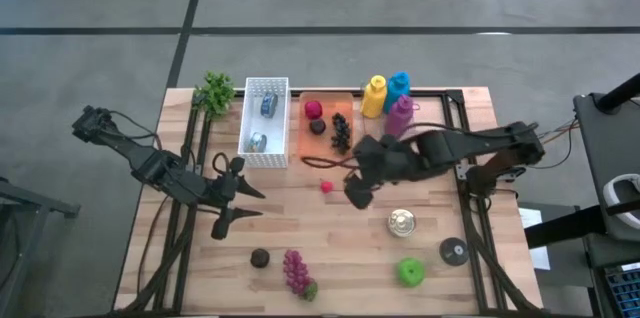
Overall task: Pick & Place Food Item
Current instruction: Put the transparent tumbler into the transparent bin
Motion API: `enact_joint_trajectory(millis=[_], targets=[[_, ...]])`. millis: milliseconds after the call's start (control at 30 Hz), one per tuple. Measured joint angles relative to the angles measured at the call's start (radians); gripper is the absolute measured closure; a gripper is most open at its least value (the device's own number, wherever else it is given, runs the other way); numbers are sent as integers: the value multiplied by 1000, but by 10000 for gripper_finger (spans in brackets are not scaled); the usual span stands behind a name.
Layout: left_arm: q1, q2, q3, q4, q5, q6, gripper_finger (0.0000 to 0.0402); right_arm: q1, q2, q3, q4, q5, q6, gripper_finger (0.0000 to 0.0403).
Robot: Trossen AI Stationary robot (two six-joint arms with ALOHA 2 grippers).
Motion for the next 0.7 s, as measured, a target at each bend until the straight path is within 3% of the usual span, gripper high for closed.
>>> enact_joint_trajectory(millis=[367,533,700], targets=[[0,0,0,88,-43,-1,222,196,-166,-81,-297,-160,382,104],[0,0,0,123,-80,-1,220,336,-209,-83,-408,-251,633,113],[0,0,0,153,-80,2,213,506,-234,-84,-440,-261,868,120]])
